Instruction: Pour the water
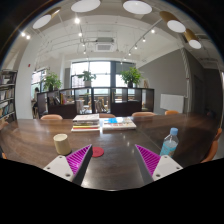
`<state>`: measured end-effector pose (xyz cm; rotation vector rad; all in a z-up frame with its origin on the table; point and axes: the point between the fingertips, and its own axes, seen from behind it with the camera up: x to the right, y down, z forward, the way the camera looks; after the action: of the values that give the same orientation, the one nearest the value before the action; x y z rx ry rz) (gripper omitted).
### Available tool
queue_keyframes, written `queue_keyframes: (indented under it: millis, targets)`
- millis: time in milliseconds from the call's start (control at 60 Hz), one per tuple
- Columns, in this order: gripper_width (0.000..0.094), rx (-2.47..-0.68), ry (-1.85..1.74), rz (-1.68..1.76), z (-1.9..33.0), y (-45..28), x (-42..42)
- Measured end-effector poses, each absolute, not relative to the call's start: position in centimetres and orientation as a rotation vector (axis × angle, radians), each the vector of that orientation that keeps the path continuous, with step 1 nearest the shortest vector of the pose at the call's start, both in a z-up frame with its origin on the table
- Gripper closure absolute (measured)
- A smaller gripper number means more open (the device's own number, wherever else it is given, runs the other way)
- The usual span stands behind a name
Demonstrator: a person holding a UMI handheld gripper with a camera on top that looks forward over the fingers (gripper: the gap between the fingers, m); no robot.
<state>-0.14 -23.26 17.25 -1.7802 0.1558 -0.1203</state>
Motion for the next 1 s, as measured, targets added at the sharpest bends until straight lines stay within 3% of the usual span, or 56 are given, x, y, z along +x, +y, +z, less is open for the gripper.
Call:
queue_keyframes:
  millis: [117, 167, 283, 583, 867, 1000]
  targets:
    - [0.008, -1.79, 0.143, -0.106, 16.0, -23.4, 0.8]
    - [0.0082, -1.792, 0.148, -0.094, 13.5, -24.5, 4.3]
    - [0.009, -1.787, 0.16, -0.091, 11.3, -25.7, 9.7]
    - [0.0108, -1.748, 0.158, -0.279, 10.7, -24.8, 23.0]
    - [0.0106, -1.749, 0.148, -0.193, 9.0, -17.7, 25.8]
    - [0.0196, -1.755, 0.154, -0.212, 7.7, -15.9, 26.6]
